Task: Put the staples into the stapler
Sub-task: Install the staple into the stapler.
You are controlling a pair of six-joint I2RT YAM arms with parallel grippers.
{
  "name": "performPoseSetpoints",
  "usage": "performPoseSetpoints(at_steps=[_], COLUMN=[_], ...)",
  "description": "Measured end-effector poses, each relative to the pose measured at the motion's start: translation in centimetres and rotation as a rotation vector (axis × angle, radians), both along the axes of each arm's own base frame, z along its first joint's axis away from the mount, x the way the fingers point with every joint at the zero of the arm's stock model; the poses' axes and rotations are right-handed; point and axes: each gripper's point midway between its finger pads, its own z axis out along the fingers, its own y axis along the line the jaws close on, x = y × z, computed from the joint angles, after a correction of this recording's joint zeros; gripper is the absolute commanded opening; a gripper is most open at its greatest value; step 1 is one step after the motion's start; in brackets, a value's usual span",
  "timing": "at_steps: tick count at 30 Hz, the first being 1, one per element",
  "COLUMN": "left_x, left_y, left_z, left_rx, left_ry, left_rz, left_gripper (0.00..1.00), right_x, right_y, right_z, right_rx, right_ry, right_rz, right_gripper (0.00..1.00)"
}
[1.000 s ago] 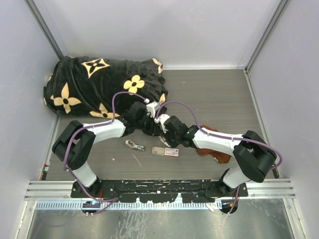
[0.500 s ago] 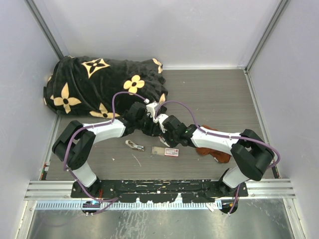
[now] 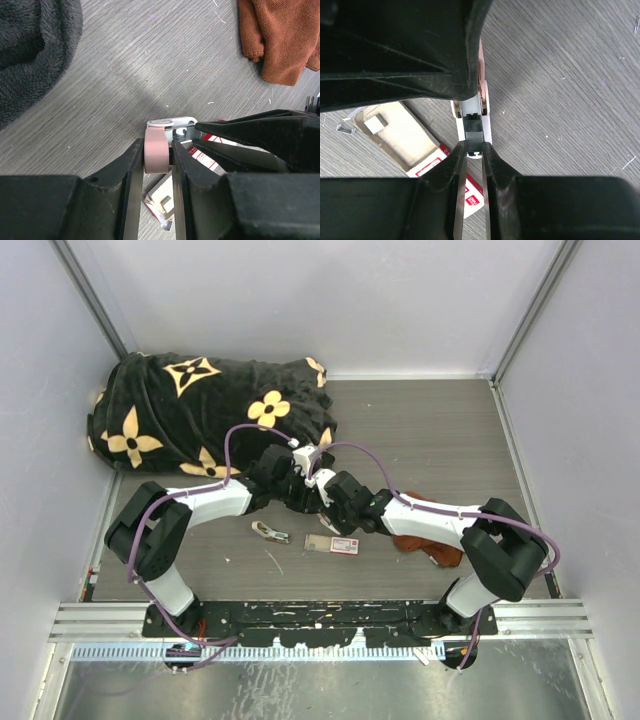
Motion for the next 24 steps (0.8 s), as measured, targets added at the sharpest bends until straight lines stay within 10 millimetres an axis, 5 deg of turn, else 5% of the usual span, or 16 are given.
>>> performPoseSetpoints(at_steps=[24], left_x=[0.14], left_y=[0.23], left_z=[-0.12], left_rx=[0.014], left_ry=[0.004], left_rz=[0.002], left_gripper=[0.26], right_x=[0.11], right_y=[0.14], right_z=[-0.03], right_rx=[-0.016], right_ry=[0.000], right_rz=[0.032], right_gripper=[0.14])
